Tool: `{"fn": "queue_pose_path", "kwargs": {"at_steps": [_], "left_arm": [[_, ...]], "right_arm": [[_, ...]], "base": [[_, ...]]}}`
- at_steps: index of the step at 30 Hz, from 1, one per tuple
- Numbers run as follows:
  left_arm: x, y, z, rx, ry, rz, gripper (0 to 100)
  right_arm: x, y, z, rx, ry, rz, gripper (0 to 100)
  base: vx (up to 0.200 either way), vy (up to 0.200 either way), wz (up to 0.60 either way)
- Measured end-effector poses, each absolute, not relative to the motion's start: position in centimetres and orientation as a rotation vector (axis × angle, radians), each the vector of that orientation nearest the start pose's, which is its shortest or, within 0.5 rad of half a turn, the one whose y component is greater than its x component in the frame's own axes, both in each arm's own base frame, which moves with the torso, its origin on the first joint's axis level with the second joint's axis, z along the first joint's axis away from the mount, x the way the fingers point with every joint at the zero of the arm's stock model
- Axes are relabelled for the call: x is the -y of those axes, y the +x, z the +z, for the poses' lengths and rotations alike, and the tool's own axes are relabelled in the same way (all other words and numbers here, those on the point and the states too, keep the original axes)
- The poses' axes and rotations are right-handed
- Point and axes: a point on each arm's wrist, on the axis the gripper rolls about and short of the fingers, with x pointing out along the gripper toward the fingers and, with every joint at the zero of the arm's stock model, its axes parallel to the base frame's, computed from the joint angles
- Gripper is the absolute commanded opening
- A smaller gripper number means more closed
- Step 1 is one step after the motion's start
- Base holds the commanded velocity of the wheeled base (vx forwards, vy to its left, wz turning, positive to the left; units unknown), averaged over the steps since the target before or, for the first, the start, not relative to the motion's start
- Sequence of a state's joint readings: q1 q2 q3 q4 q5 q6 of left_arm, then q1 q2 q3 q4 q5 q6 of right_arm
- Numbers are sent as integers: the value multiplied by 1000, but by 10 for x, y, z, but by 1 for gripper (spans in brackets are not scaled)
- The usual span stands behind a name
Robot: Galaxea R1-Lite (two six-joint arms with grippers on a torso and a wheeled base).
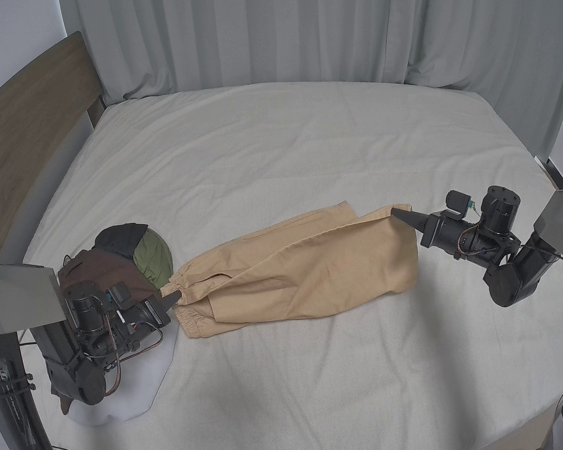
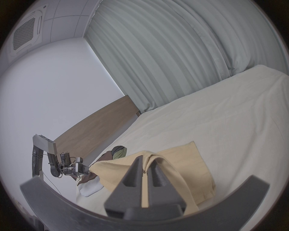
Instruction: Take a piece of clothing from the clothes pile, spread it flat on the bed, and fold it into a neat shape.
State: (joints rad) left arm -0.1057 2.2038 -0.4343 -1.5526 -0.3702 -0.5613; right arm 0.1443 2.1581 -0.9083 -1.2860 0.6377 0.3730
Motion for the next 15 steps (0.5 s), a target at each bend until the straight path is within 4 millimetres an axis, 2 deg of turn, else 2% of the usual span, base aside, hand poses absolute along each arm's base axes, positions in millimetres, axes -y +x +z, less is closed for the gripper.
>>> {"fn": "queue_pose_path", "kwargs": {"at_steps": [15], "left_arm": [[41,316,35,-335,-599,-390,0]], "right_arm": [[-71,392,131,-50,328,791,0]], "base": [[0,0,0]]}}
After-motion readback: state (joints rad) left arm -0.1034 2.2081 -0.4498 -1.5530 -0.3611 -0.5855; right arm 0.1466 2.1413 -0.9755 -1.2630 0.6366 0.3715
